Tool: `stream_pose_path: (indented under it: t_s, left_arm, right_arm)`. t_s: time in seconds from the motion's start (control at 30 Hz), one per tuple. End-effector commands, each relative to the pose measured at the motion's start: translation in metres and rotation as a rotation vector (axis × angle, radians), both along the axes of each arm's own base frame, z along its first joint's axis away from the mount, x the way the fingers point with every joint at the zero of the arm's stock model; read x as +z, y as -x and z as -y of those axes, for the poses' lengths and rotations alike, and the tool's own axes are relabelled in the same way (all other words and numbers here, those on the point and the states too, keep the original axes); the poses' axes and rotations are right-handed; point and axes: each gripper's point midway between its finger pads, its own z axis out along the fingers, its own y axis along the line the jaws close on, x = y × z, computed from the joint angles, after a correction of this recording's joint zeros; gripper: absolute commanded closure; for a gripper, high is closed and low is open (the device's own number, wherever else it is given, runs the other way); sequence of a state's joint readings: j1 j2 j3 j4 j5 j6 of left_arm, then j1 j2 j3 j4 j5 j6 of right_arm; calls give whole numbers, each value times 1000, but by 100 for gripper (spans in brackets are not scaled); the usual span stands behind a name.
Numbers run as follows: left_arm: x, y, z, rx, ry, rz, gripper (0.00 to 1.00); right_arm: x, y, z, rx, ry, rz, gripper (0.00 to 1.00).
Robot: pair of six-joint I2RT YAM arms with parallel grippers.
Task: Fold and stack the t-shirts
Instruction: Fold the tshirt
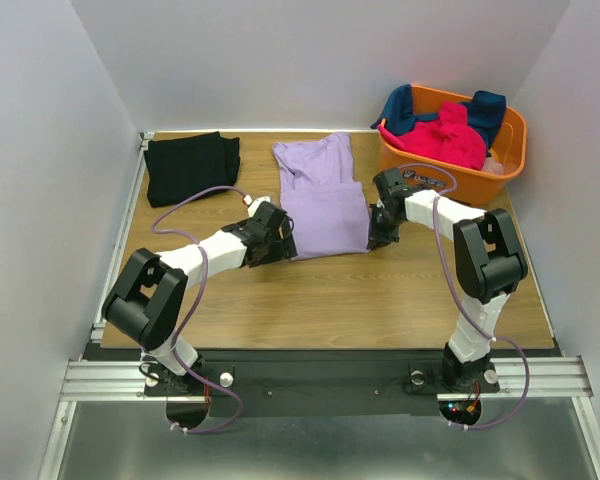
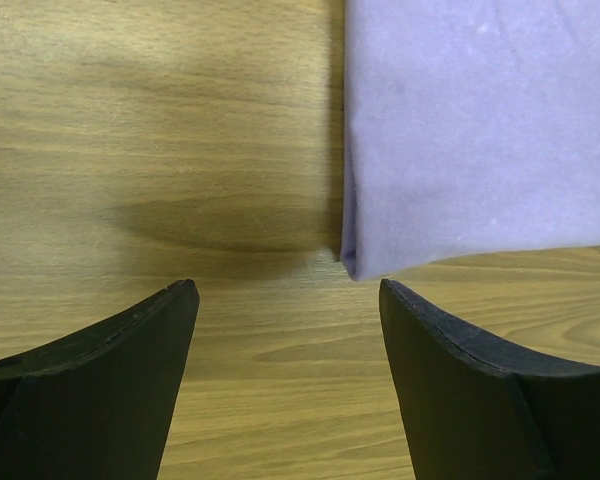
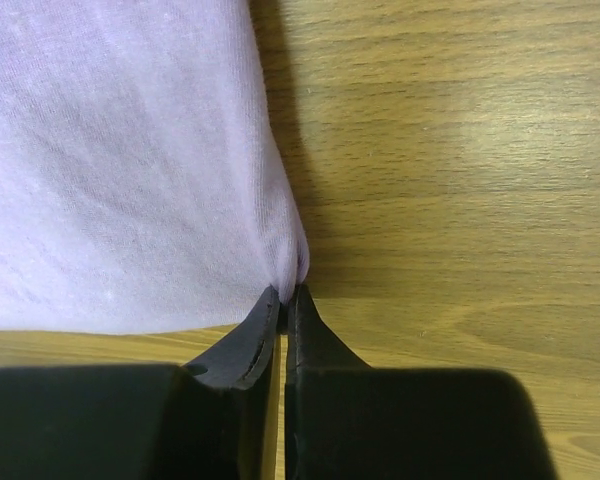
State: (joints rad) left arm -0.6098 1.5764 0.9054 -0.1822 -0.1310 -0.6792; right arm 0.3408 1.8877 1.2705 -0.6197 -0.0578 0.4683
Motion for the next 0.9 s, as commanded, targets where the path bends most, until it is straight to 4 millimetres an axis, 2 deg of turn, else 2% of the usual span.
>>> stream_pose_path:
  t_s: [0.0, 0.17, 0.3, 0.7, 0.87]
  left_arm:
    - [11, -3, 6, 1, 35, 43, 17]
    - [-2, -3, 5, -5, 3, 19, 23]
    - [-2, -9, 13, -24, -3, 28, 27]
    - [-16, -15, 23, -61, -49, 7, 28]
    - [-20, -16, 25, -68, -53, 0, 38]
  right_arm:
    - [-11, 8, 1, 1, -6, -33, 98]
    - [-10, 11, 1, 2, -10, -34, 99]
    - [-11, 14, 2, 2, -9, -39, 99]
    - [-11, 19, 3, 5, -11, -42, 100]
    - [-12, 20, 3, 5, -14, -47, 100]
